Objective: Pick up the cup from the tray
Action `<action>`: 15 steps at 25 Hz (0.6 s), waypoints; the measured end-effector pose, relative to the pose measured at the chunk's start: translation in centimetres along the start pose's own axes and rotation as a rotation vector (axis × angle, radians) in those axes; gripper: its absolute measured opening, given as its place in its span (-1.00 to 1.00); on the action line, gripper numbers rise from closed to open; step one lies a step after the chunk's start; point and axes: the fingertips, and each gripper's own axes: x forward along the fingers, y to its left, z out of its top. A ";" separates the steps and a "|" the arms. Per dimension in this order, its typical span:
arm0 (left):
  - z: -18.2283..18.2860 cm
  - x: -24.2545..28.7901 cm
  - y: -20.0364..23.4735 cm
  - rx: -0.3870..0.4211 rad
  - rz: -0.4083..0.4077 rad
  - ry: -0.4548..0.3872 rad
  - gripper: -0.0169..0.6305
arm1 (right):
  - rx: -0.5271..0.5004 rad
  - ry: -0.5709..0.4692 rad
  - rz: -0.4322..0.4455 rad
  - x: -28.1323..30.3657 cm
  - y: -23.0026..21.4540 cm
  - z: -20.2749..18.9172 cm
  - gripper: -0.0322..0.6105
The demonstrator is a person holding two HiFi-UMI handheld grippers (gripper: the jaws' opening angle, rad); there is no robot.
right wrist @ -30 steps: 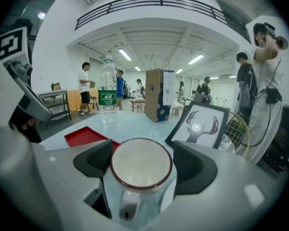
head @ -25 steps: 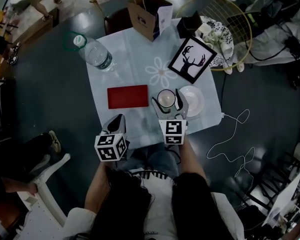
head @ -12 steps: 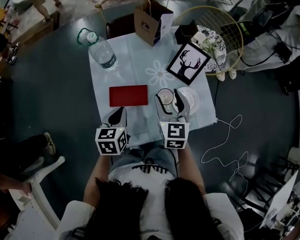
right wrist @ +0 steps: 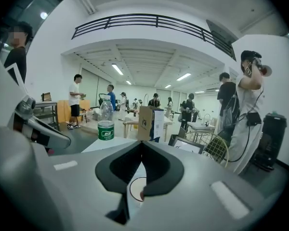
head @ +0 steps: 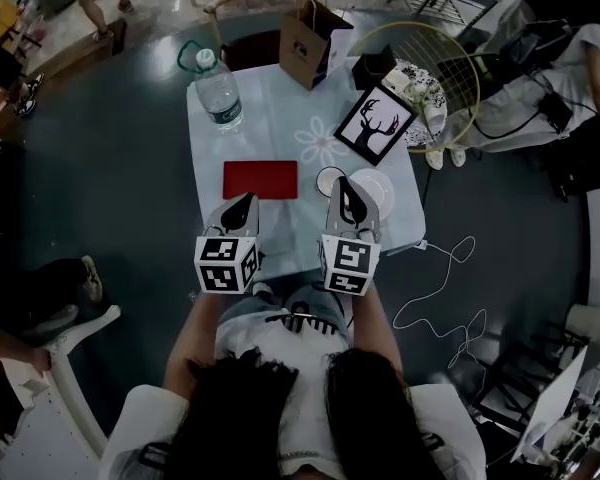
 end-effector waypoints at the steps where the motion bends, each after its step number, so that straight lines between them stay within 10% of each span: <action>1: 0.1 -0.2 -0.1 0.000 -0.001 -0.006 -0.95 | 0.010 -0.003 0.000 -0.3 0.0 0.0 -0.82; 15: 1.2 -2.3 -1.5 -0.002 -0.012 -0.075 -0.95 | 0.034 -0.003 0.046 -2.3 1.8 0.3 -0.82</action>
